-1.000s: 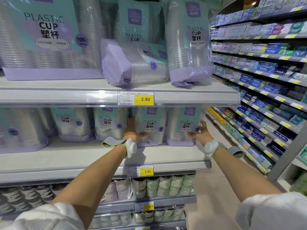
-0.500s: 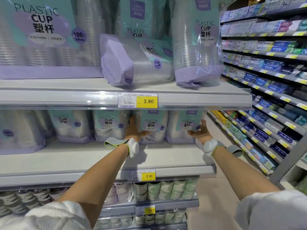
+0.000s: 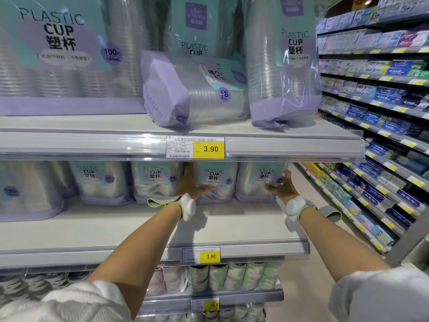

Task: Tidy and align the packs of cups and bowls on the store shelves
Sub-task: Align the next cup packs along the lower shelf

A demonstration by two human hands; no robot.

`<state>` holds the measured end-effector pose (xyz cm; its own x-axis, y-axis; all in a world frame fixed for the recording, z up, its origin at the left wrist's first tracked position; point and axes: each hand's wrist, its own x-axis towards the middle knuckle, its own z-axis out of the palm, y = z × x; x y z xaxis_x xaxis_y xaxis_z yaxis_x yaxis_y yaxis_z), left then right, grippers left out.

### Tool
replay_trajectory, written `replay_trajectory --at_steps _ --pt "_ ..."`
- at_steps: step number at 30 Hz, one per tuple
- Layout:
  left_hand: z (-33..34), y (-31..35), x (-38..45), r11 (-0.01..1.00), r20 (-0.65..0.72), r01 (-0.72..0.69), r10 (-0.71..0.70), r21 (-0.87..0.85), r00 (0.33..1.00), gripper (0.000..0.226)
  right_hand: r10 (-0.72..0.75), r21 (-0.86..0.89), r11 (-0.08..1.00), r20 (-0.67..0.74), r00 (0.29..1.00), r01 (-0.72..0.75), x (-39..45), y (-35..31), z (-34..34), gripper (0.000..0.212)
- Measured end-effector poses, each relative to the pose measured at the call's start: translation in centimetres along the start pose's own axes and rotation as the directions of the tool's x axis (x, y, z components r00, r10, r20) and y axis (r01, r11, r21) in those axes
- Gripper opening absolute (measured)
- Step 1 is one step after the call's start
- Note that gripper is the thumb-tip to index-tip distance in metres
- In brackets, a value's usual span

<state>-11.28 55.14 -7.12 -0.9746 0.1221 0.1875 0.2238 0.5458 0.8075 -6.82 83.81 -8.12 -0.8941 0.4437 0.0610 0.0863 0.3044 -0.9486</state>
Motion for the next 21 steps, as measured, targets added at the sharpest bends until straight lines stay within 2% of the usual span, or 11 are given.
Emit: replay_trajectory --at_steps 5,14,19,21 --pt "0.2 -0.3 0.8 0.999 0.007 -0.037 0.037 0.027 0.999 0.112 0.007 0.006 1.000 0.008 1.000 -0.007 0.3 0.1 0.2 0.083" --pt "0.4 -0.8 1.3 0.999 0.024 -0.017 0.016 0.052 1.000 0.114 0.024 0.043 0.999 0.032 0.999 -0.025 0.7 0.3 0.7 0.083" --pt "0.8 -0.7 1.0 0.999 0.020 0.030 -0.030 0.015 0.999 0.112 0.065 0.026 0.997 0.041 0.997 -0.066 0.6 0.0 0.2 0.080" --pt "1.0 -0.7 1.0 0.997 0.031 0.065 -0.066 0.028 0.997 0.110 0.072 0.016 0.997 0.021 0.997 -0.072 0.4 0.0 0.2 0.086"
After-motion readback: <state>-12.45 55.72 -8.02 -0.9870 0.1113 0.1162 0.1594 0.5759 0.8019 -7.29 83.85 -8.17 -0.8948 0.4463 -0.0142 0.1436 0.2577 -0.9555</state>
